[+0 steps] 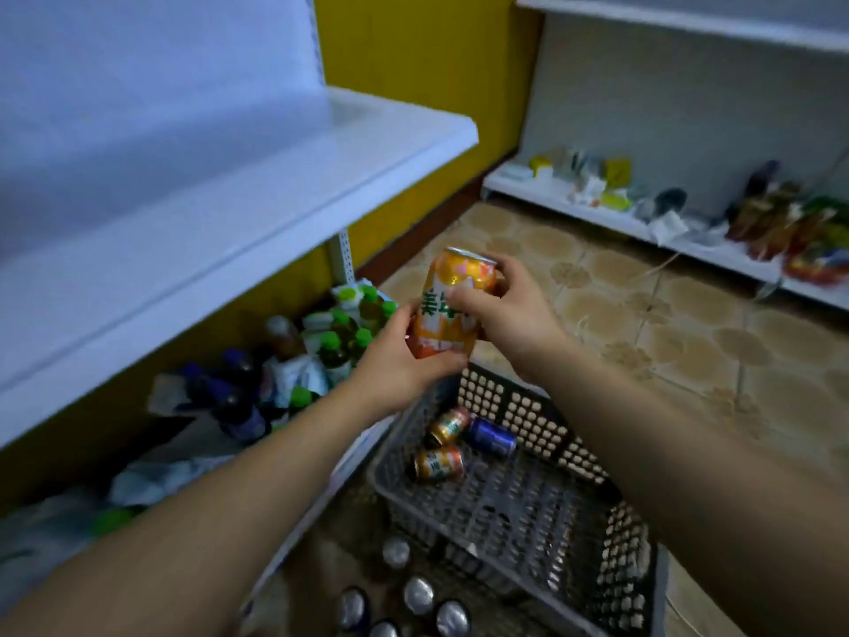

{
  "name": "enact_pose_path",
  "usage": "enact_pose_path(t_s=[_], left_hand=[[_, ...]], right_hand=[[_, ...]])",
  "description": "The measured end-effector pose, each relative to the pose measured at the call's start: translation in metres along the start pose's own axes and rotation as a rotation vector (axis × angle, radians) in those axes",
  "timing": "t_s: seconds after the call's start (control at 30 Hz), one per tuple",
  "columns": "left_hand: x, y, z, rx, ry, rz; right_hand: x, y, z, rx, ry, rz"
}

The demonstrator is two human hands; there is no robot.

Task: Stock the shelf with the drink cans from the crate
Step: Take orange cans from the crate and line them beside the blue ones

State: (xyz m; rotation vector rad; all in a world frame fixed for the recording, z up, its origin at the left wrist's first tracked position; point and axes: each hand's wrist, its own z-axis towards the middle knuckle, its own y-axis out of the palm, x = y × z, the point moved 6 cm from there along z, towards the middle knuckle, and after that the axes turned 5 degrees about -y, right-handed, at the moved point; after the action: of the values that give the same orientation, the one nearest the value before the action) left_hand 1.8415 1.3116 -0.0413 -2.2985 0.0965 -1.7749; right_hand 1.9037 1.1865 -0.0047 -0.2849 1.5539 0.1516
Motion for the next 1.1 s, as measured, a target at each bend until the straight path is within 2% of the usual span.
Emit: enact_pose_path(t_s=[0.17, 0.3, 0.47, 0.6, 0.67, 0.73, 0.93, 1.1], left_hand=[[0.047, -0.096, -0.083, 0.152, 0.069, 0.059], [0.061, -0.176, -0.149, 0.312, 0.076, 0.134], [0.043, -0.273, -0.236, 0.511, -0.082, 0.398], [0.007, -0.333, -0.299, 0.578, -0.317, 0.822], [-0.014, -0.348, -0.318, 0.542, -0.457, 0.957], [-0.028, -0.353, -0.327, 0.517, -0.545, 0.992], [-0.032, -0.356, -0.326, 0.546, -0.531, 1.053], [-0.037, -0.356, -0.326, 0.542, -0.531, 1.045]], right_hand=[[-0.102, 0.085, -0.036, -0.146, -0.177, -0.030], [-0.157, 0.160, -0.068, -0.278, -0.290, -0.052], [-0.190, 0.257, -0.115, -0.467, -0.353, -0.031], [-0.190, 0.317, -0.142, -0.570, -0.366, -0.053], [-0.188, 0.340, -0.150, -0.597, -0.382, -0.071], [-0.186, 0.359, -0.155, -0.619, -0.399, -0.092], [-0.189, 0.397, -0.139, -0.674, -0.489, -0.219], [-0.189, 0.415, -0.117, -0.621, -0.532, -0.332]])
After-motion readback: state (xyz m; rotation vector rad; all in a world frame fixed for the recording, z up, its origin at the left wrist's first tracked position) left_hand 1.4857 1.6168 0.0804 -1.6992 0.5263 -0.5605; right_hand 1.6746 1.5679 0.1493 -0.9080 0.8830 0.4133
